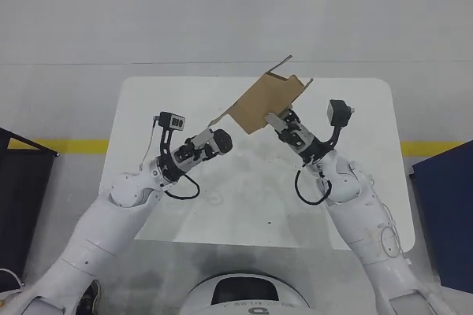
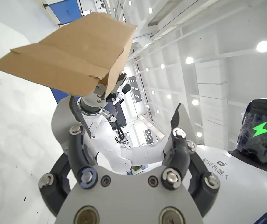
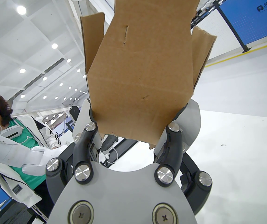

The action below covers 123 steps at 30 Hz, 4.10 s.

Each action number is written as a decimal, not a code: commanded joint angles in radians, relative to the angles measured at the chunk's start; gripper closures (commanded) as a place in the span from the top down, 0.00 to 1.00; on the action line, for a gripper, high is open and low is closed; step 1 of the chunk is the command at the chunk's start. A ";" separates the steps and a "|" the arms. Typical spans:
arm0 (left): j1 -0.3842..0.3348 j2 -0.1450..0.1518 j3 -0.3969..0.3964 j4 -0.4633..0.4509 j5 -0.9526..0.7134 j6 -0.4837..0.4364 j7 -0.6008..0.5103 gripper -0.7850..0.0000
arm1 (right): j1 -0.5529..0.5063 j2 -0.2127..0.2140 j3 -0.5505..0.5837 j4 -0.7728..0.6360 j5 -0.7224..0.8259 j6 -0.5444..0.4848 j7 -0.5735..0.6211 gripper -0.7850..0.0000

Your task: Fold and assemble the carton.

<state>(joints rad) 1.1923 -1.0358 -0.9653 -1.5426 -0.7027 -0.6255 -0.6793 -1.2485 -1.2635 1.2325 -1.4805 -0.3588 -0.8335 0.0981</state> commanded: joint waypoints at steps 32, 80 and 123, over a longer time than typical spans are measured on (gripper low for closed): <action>-0.220 -0.144 0.121 0.188 0.161 -0.113 0.170 0.00 | 0.000 0.000 0.000 0.000 0.000 0.000 0.000 0.54; -0.064 -0.105 -0.209 0.215 -0.256 -0.044 -0.383 0.00 | -0.012 -0.003 0.023 -0.033 -0.019 0.012 -0.062 1.00; -0.014 -0.082 -0.207 0.078 -0.107 -0.028 -0.487 0.00 | 0.062 0.050 0.101 -0.060 0.131 0.059 0.378 1.00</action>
<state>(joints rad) 1.1792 -1.1183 -1.1733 -1.4633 -0.8087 -0.6527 -1.1679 -1.1851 -1.2136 1.3260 -1.5418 -0.2293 -0.7760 0.4953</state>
